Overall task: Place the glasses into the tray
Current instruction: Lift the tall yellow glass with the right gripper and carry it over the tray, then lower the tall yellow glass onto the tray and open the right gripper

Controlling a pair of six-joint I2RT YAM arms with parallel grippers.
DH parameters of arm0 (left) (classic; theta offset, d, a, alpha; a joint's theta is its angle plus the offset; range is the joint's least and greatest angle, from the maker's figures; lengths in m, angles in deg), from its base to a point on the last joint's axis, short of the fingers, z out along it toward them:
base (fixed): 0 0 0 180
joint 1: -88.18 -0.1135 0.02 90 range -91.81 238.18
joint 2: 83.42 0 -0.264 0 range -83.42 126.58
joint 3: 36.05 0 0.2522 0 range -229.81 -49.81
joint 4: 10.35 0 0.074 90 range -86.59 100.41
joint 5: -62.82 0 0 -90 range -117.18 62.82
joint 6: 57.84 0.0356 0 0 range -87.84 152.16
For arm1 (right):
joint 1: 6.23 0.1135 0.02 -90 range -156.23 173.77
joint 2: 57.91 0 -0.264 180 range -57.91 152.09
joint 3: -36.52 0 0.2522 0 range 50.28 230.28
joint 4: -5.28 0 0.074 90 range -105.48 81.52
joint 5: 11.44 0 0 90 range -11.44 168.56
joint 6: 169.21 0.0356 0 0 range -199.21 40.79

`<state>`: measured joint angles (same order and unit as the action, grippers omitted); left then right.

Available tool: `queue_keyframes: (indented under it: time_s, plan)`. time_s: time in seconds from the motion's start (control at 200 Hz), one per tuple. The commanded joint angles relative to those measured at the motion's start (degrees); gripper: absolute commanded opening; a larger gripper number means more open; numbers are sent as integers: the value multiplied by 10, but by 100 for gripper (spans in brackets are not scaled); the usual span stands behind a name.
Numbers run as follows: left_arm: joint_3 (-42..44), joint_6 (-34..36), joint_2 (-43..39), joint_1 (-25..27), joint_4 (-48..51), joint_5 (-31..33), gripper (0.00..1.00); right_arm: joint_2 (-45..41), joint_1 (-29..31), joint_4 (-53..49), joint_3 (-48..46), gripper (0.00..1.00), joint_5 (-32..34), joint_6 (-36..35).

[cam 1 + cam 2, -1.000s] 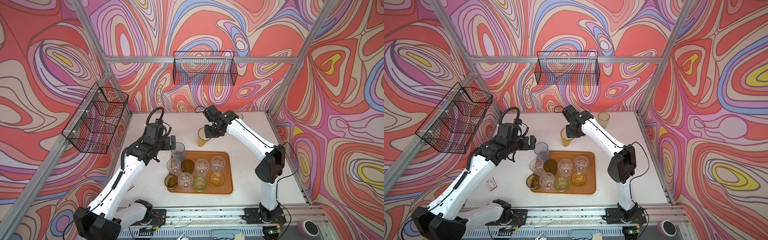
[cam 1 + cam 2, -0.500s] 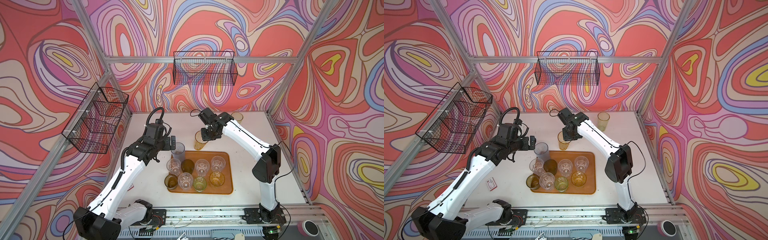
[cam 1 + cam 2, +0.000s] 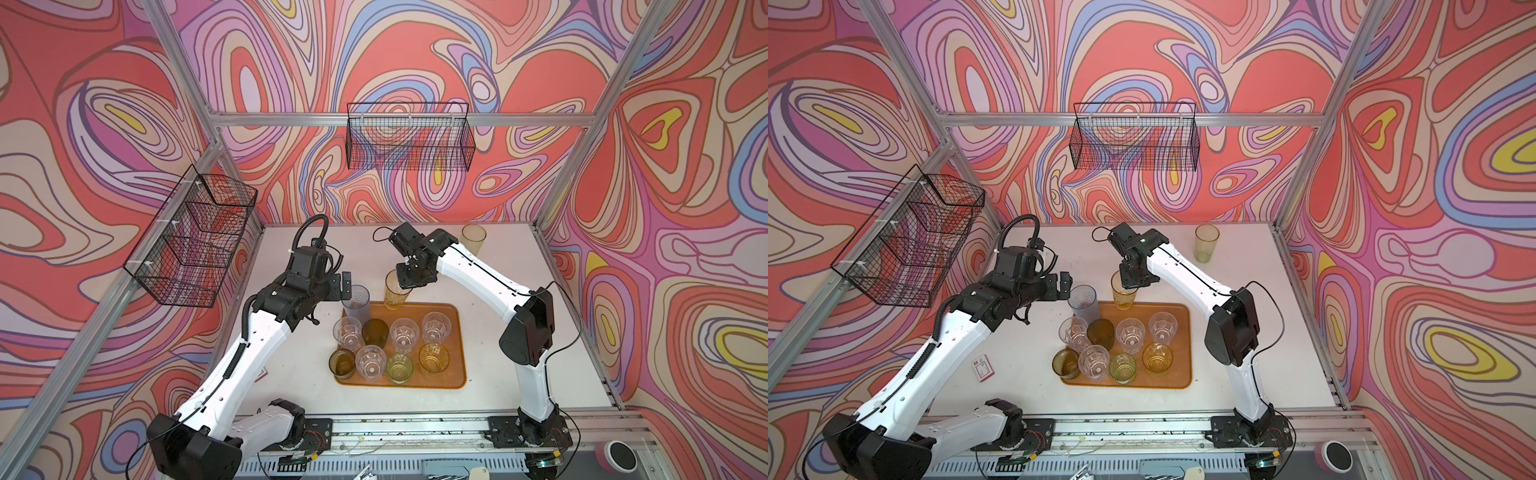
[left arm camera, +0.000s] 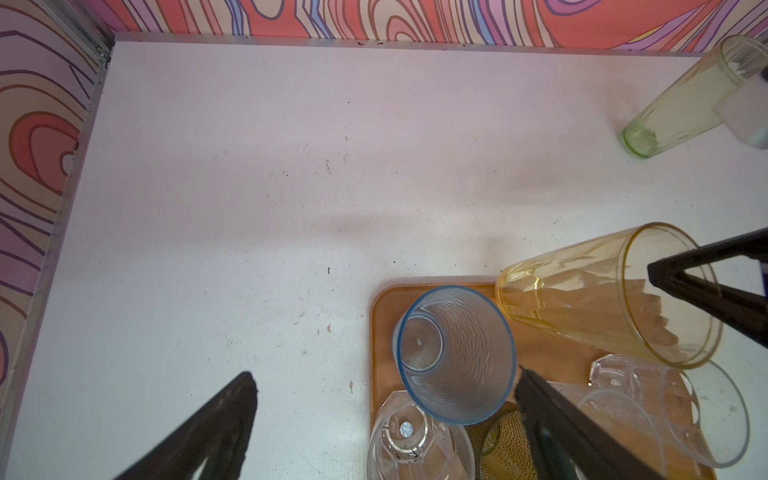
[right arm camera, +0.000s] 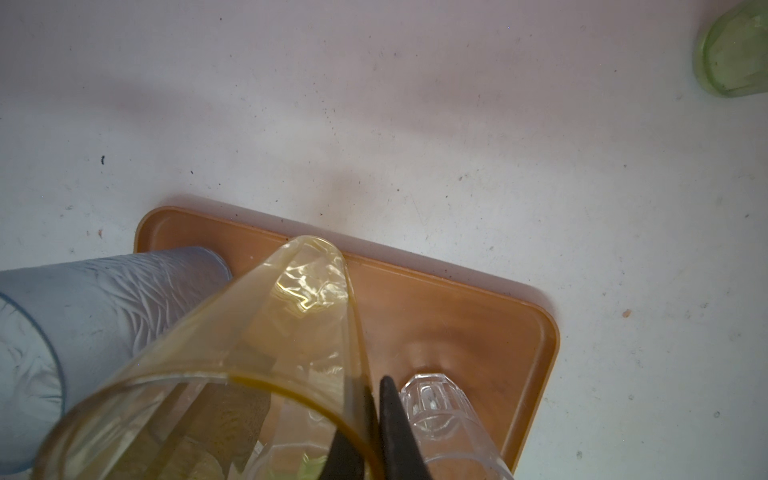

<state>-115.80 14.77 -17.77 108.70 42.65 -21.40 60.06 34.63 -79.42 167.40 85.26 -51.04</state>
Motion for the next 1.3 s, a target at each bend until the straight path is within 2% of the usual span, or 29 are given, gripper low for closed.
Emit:
queue_keyframes:
  time_s: [0.0,1.032,1.117,1.237,1.297]
  plan:
    - [-6,-5,-8,-4,12,-3,100,9,6,-5,4,0,8,6]
    - [-5,-6,-2,-3,13,-1,100,30,18,1,-28,0,3,15]
    - [-5,-6,0,-3,13,0,100,32,19,2,-28,5,2,13]
    - [-5,-5,0,-4,14,2,100,35,19,3,-28,5,1,13]
    - [-5,-5,-1,-3,14,2,100,35,20,3,-28,13,0,12]
